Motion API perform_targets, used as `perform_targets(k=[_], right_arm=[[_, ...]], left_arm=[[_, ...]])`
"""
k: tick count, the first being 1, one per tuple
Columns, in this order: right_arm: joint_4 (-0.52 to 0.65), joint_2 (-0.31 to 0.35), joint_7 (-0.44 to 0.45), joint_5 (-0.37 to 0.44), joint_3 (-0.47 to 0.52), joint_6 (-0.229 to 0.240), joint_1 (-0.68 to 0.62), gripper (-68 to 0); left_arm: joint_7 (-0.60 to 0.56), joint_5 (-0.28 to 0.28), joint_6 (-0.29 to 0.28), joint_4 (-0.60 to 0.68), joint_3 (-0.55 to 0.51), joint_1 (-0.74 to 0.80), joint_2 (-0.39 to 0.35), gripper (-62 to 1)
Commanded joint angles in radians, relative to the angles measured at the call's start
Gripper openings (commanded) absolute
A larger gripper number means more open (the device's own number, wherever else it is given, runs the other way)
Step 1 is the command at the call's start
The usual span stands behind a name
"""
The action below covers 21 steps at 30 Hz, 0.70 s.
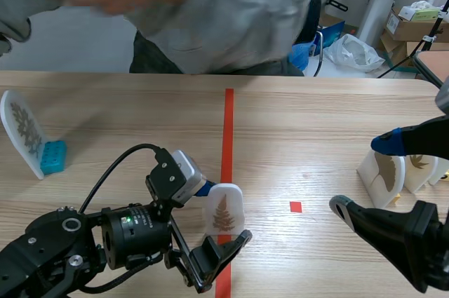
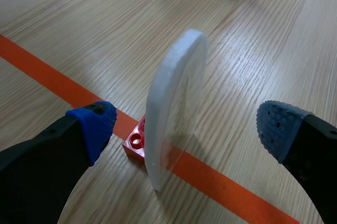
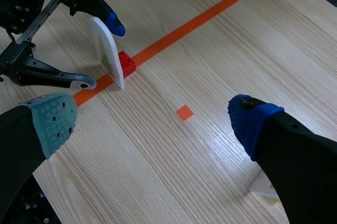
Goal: Do the leaf sorting experiment
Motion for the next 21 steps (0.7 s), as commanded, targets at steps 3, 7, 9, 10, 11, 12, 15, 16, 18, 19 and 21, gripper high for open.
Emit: perform_targets(k=[3, 7, 9, 10, 11, 12, 15, 16, 18, 19, 21], right_arm=[[0.008, 0.012, 0.011, 0.011, 0.005, 0.008, 0.013, -8.6], [0.008, 0.012, 0.011, 0.011, 0.005, 0.008, 0.013, -8.6], [0.008, 0.012, 0.011, 0.011, 0.005, 0.008, 0.013, -8.6], [0.008, 0.012, 0.011, 0.011, 0.005, 0.008, 0.013, -8.6], [0.008, 0.012, 0.011, 0.011, 0.005, 0.008, 0.013, -8.6], [0.008, 0.012, 0.011, 0.011, 0.005, 0.008, 0.013, -8.6], [0.008, 0.012, 0.011, 0.011, 0.005, 0.008, 0.013, -8.6], [0.008, 0.012, 0.011, 0.011, 0.005, 0.008, 0.013, -8.6], [0.008, 0.012, 0.011, 0.011, 0.005, 0.008, 0.013, -8.6], [0.008, 0.012, 0.011, 0.011, 0.005, 0.008, 0.013, -8.6], [0.008, 0.012, 0.011, 0.011, 0.005, 0.008, 0.013, -8.6]], left_arm=[[-0.016, -0.006, -0.002, 0.017, -0.009, -0.006, -0.003, -4.3], [-0.018, 0.004, -0.002, 0.017, -0.009, -0.006, -0.003, -4.3], [-0.019, 0.005, -0.002, 0.017, -0.009, -0.006, -0.003, -4.4], [-0.019, 0.005, -0.002, 0.017, -0.009, -0.006, -0.003, -4.4], [-0.021, 0.005, -0.002, 0.017, -0.009, -0.006, -0.003, -4.6], [-0.023, 0.005, -0.002, 0.017, -0.009, -0.006, -0.003, -6.7], [-0.026, 0.005, -0.002, 0.017, -0.009, -0.006, -0.003, -18.8], [-0.026, 0.005, 0.001, 0.017, -0.009, -0.006, -0.003, -22.9], [-0.027, 0.005, 0.006, 0.017, -0.009, -0.006, -0.003, -30.5], [-0.027, 0.005, 0.006, 0.017, -0.009, -0.006, -0.003, -34.3], [-0.031, 0.004, 0.006, 0.017, -0.009, -0.006, -0.003, -41.0]])
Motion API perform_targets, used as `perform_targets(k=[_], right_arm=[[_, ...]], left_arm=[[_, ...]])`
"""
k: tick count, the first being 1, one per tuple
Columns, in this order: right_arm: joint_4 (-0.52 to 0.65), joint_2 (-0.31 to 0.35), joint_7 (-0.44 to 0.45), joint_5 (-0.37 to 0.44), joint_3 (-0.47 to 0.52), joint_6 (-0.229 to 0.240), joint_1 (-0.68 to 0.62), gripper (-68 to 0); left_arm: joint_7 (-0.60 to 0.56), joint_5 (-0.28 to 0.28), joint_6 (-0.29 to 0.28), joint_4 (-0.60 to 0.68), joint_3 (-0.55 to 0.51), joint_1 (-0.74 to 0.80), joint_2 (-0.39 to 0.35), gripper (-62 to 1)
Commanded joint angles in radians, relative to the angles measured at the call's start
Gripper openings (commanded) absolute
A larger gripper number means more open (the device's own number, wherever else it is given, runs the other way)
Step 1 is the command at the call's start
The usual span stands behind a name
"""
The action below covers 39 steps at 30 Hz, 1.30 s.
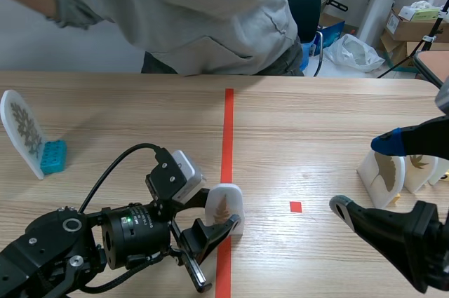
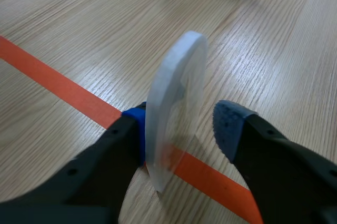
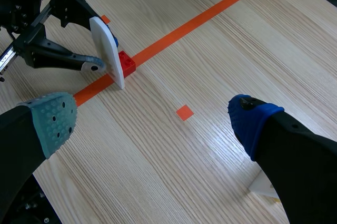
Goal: Do the leaf sorting experiment
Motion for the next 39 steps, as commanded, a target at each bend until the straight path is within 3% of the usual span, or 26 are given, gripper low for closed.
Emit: perform_targets(k=[1, 5, 15, 20, 31, 35, 39], right_arm=[[0.008, 0.012, 0.011, 0.011, 0.005, 0.008, 0.013, -8.6], [0.008, 0.012, 0.011, 0.011, 0.005, 0.008, 0.013, -8.6], [0.008, 0.012, 0.011, 0.011, 0.005, 0.008, 0.013, -8.6], [0.008, 0.012, 0.011, 0.01, 0.005, 0.008, 0.013, -8.6], [0.008, 0.012, 0.011, 0.01, 0.005, 0.008, 0.013, -8.6], [0.008, 0.01, 0.011, 0.01, 0.005, 0.008, 0.013, -8.6], [0.008, 0.01, 0.011, 0.01, 0.005, 0.008, 0.013, -8.6]], left_arm=[[-0.024, -0.008, -0.001, 0.017, -0.009, -0.005, -0.003, -44.5], [-0.034, -0.008, -0.001, 0.017, -0.009, -0.005, -0.003, -57.1], [-0.062, -0.023, -0.002, 0.023, -0.012, -0.003, -0.003, -56.7], [-0.057, -0.032, -0.002, 0.093, -0.052, 0.021, -0.003, -56.7], [0.024, -0.278, -0.001, 0.15, -0.408, 0.093, -0.003, -56.7], [0.072, -0.327, 0.031, 0.148, -0.528, 0.097, -0.003, -56.7], [0.086, -0.391, 0.11, 0.103, -0.605, 0.096, -0.005, -56.7]])
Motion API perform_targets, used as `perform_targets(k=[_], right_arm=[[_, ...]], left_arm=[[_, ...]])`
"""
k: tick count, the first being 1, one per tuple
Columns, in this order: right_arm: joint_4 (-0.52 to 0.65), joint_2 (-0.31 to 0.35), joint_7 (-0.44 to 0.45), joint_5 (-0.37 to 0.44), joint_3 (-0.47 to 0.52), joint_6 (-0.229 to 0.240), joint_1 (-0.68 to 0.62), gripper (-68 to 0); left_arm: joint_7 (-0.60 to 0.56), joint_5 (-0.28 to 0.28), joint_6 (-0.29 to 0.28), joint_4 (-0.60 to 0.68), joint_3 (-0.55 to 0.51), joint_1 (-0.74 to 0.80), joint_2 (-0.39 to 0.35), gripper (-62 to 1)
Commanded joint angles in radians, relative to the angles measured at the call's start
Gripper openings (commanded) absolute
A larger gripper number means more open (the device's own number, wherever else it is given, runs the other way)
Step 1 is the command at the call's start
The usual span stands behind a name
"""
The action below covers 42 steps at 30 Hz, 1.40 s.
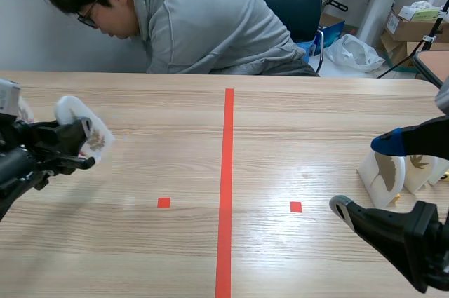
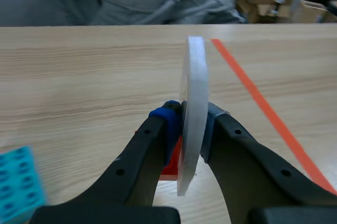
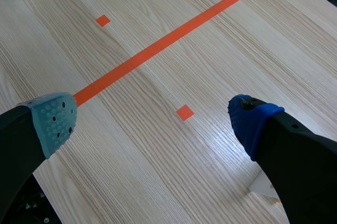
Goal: Do the leaf sorting experiment
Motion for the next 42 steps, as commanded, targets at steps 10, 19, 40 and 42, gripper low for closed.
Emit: perform_targets(k=[10, 19, 40, 42], right_arm=[[0.008, 0.01, 0.011, 0.011, 0.005, 0.008, 0.012, -8.6], [0.008, 0.01, 0.011, 0.011, 0.005, 0.008, 0.012, -8.6], [0.008, 0.01, 0.011, 0.011, 0.005, 0.008, 0.012, -8.6], [0.008, 0.01, 0.011, 0.011, 0.005, 0.008, 0.012, -8.6]], left_arm=[[-0.029, -0.034, 0.066, -0.152, -0.065, -0.032, -0.045, -56.7], [-0.037, -0.034, 0.164, -0.205, -0.069, -0.04, -0.042, -56.7], [-0.028, 0.042, 0.198, -0.206, -0.067, -0.037, -0.042, -19.8], [-0.025, 0.042, 0.198, -0.206, -0.067, -0.035, -0.042, -9.1]])
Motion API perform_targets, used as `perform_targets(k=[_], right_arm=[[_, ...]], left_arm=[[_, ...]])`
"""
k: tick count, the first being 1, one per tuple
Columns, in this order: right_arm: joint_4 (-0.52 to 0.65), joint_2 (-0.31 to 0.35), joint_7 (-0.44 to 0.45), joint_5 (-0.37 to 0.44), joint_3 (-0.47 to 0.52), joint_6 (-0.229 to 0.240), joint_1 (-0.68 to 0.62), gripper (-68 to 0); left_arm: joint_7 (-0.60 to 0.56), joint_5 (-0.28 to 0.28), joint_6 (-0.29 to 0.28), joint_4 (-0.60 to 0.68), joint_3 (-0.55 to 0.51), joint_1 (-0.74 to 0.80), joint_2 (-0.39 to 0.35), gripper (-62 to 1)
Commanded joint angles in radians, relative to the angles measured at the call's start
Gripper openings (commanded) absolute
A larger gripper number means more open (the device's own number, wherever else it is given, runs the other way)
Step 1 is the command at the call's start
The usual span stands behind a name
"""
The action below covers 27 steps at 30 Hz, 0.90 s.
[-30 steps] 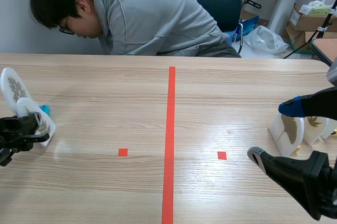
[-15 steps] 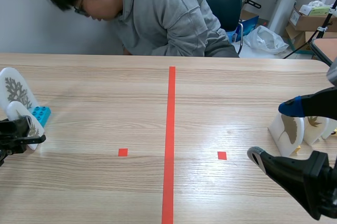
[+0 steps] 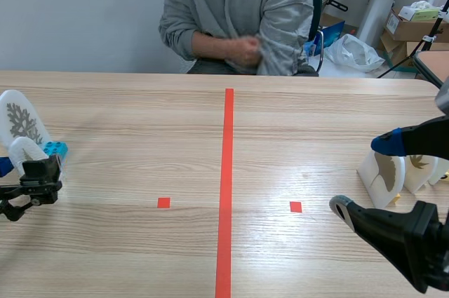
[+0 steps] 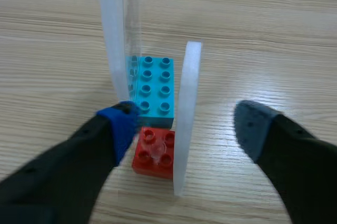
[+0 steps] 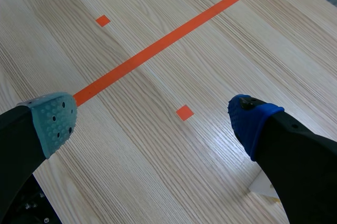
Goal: Do the leaf sorting experiment
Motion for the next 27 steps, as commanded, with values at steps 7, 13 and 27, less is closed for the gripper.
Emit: perform_targets(k=[7, 13, 27], right_arm=[[0.008, 0.01, 0.011, 0.01, 0.005, 0.008, 0.013, -8.6], [0.008, 0.01, 0.011, 0.01, 0.005, 0.008, 0.013, -8.6], [0.008, 0.01, 0.011, 0.01, 0.005, 0.008, 0.013, -8.6]], left_arm=[[-0.011, -0.003, 0.001, 0.018, -0.003, 0.003, -0.01, 1.4], [0.001, -0.005, 0.016, 0.046, -0.006, 0.017, -0.019, 1.4], [0.015, -0.005, 0.011, 0.441, -0.05, 0.253, -0.062, 1.4]])
